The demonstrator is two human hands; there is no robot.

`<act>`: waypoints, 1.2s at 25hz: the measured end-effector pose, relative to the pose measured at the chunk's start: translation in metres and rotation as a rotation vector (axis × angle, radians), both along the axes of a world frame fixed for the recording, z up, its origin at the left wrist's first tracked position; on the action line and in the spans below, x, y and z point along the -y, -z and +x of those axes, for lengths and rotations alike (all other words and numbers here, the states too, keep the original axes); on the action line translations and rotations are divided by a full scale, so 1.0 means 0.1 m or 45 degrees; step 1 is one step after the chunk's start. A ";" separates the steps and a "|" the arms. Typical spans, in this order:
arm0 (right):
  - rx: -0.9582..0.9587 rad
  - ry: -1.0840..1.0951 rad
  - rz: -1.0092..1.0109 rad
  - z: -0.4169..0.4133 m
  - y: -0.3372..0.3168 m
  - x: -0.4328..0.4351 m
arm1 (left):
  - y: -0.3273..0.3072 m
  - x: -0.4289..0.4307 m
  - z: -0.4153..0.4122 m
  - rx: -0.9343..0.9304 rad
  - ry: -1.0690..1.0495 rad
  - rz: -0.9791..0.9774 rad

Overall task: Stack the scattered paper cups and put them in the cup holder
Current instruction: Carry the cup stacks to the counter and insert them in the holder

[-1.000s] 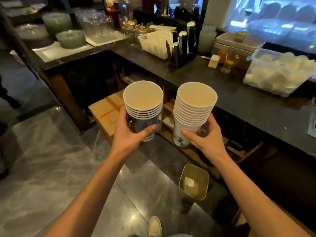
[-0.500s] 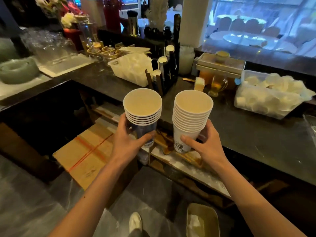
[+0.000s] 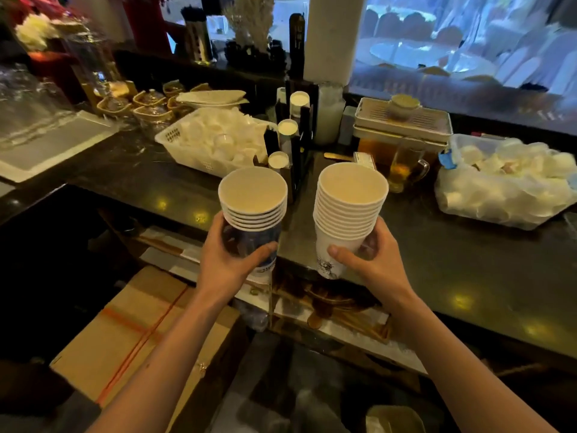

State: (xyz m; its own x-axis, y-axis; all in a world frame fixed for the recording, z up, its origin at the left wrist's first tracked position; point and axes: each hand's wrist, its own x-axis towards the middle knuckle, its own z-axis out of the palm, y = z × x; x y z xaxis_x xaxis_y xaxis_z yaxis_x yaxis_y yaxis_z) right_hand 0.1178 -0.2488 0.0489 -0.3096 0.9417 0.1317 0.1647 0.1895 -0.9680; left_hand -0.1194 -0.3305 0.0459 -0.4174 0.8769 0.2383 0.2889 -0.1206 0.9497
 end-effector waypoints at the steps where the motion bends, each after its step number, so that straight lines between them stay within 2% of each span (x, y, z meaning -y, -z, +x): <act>1: -0.005 0.000 0.003 -0.04 0.03 -0.14 | 0.03 -0.15 -0.06 0.018 -0.001 -0.008; 8: 0.013 -0.035 0.053 -0.17 0.14 -1.21 | 0.13 -1.10 -0.26 0.045 -0.048 -0.061; 18: 0.031 -0.242 -0.063 -0.34 0.35 -2.39 | 0.24 -1.91 -0.49 0.004 -0.188 -0.207; 24: 0.020 -0.231 -0.085 -0.50 0.47 -2.62 | 0.14 -2.12 -0.90 -0.046 -0.012 -0.323; 30: 0.029 -0.193 -0.105 -0.58 0.52 -2.67 | -0.16 -2.35 -1.44 -0.141 0.386 -0.634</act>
State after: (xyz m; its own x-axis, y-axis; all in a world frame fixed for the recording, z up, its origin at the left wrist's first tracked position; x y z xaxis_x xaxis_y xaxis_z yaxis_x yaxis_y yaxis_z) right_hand 0.0594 0.0186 -0.0030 -0.4511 0.8912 0.0477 0.1619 0.1343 -0.9776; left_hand -0.2630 -0.0953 0.0617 -0.1271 0.9706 -0.2043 0.4119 0.2390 0.8793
